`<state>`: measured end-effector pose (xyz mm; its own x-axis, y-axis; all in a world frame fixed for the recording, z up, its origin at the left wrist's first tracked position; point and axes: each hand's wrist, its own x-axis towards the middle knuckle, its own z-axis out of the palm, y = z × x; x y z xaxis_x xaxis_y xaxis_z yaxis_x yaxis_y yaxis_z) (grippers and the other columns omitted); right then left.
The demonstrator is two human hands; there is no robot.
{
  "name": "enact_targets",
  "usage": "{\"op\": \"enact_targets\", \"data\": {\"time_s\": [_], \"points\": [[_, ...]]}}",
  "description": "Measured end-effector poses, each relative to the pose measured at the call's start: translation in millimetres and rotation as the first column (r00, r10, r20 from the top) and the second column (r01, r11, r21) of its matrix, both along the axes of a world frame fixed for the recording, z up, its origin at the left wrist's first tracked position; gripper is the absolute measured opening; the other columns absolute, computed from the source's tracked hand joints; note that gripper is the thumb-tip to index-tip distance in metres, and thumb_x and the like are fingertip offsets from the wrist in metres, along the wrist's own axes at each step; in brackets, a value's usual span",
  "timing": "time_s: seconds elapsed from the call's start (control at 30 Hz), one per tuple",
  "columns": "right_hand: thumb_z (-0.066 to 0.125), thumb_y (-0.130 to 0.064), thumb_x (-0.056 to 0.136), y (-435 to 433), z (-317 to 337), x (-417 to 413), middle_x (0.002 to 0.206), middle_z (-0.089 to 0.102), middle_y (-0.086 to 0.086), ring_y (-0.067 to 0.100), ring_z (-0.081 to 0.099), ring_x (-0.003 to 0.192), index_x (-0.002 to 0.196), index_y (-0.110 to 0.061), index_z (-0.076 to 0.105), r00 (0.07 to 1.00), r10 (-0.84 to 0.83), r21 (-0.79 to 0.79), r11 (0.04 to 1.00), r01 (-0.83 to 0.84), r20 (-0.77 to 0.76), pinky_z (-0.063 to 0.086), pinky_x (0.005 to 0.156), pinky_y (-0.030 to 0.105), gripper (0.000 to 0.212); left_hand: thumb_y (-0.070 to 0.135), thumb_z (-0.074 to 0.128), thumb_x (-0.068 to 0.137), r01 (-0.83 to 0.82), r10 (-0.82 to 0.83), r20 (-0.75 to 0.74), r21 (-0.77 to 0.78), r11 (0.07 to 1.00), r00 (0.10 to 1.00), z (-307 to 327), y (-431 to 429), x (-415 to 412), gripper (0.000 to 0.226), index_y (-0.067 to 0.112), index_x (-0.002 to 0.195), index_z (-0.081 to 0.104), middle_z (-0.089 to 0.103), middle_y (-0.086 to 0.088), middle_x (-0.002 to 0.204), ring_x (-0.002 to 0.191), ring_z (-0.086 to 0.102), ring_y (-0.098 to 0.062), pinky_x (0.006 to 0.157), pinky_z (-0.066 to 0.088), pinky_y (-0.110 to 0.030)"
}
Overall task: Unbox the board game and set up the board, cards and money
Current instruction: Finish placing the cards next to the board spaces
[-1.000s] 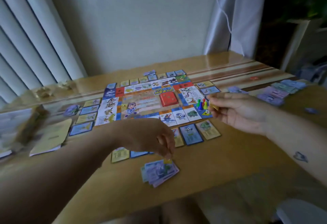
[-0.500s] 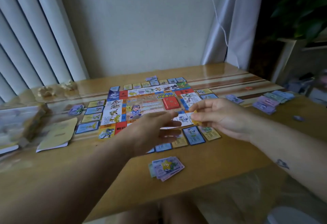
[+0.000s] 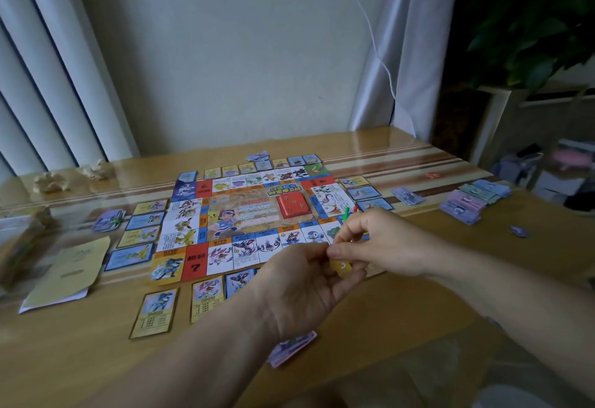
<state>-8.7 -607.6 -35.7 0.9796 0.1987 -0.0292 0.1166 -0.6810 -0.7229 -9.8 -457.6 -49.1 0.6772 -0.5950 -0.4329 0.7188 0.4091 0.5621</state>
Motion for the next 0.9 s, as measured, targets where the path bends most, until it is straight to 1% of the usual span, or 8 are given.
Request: {"op": "enact_targets", "data": {"time_s": [0.13,0.27,0.37,0.5,0.57,0.67,0.8,0.9], "points": [[0.069,-0.035,0.083,-14.2,-0.3,16.9,0.072,0.070,-0.002,0.000,0.063,0.059,0.072,-0.025,0.069,0.998,-0.042,0.043,0.998,0.044,-0.046,0.050,0.073,0.025,0.016,0.012,0.037,0.100,0.002,-0.003,0.006,0.020,1.000,1.000,1.8,-13.1,15.8,0.033,-0.011,0.112,0.058,0.061,-0.022,0.102,0.092,0.063,-0.030,0.074,0.054,-0.041],[0.074,-0.033,0.076,-28.8,-2.4,34.1,0.065,0.067,-0.002,0.003,0.063,0.061,0.075,-0.018,0.072,0.986,-0.103,0.214,0.968,0.129,-0.128,0.045,0.074,0.022,0.016,0.010,0.038,0.100,0.009,-0.010,0.015,0.038,0.999,1.000,3.6,-26.6,35.0,0.032,-0.011,0.114,0.057,0.063,-0.021,0.095,0.090,0.065,-0.029,0.074,0.055,-0.039],[0.072,-0.032,0.069,-44.1,-6.8,50.1,0.067,0.064,0.000,0.004,0.059,0.060,0.078,-0.012,0.071,0.962,-0.160,0.407,0.881,0.240,-0.222,0.041,0.081,0.023,0.022,0.006,0.039,0.099,0.021,-0.022,0.013,0.052,0.998,1.000,4.6,-36.3,52.2,0.028,-0.011,0.113,0.056,0.064,-0.021,0.096,0.091,0.065,-0.028,0.077,0.055,-0.041],[0.067,-0.016,0.082,-88.3,-5.2,82.4,0.067,0.058,-0.004,0.008,0.042,0.061,0.085,-0.012,0.072,0.914,-0.321,0.573,0.712,0.406,-0.248,0.035,0.058,0.020,0.007,-0.003,0.039,0.097,0.023,-0.023,-0.001,0.035,0.999,1.000,3.4,-47.9,75.6,0.029,-0.013,0.119,0.055,0.067,-0.022,0.098,0.087,0.066,-0.028,0.074,0.057,-0.041],[0.063,-0.017,0.090,-119.6,-5.4,99.2,0.072,0.061,-0.009,0.006,0.045,0.066,0.099,-0.009,0.072,0.867,-0.483,0.402,0.774,0.489,-0.123,0.037,0.060,0.019,0.015,-0.007,0.035,0.096,0.012,-0.013,0.004,0.015,1.000,1.000,2.9,-52.6,86.4,0.030,-0.013,0.117,0.056,0.068,-0.023,0.094,0.084,0.066,-0.027,0.073,0.057,-0.041],[0.064,-0.019,0.090,-154.9,-13.8,123.6,0.100,0.065,-0.006,0.007,0.056,0.090,0.108,-0.010,0.070,0.842,-0.538,0.063,0.843,0.535,0.047,0.039,0.080,0.020,0.021,-0.005,0.032,0.098,0.007,-0.007,0.034,0.011,1.000,0.999,5.2,-63.6,102.3,0.031,-0.010,0.117,0.057,0.070,-0.019,0.088,0.077,0.069,-0.023,0.073,0.057,-0.036],[0.075,-0.016,0.080,-165.0,-34.6,148.4,0.083,0.064,-0.002,0.018,0.060,0.090,0.078,-0.014,0.066,0.853,-0.515,-0.105,0.847,0.521,0.081,0.043,0.078,0.026,0.010,-0.005,0.034,0.098,-0.030,0.029,0.080,0.008,1.000,0.996,6.7,-74.5,117.1,0.028,-0.006,0.113,0.058,0.072,-0.016,0.085,0.073,0.070,-0.020,0.068,0.059,-0.028],[0.078,-0.023,0.077,-169.6,-50.6,158.8,0.069,0.062,-0.013,0.019,0.064,0.088,0.057,-0.028,0.061,0.856,-0.508,-0.203,0.832,0.516,0.093,0.049,0.090,0.041,0.026,-0.005,0.039,0.096,-0.056,0.055,0.089,0.005,0.998,0.994,4.1,-78.0,125.8,0.024,-0.004,0.110,0.059,0.071,-0.017,0.085,0.072,0.071,-0.019,0.067,0.059,-0.027]]}}
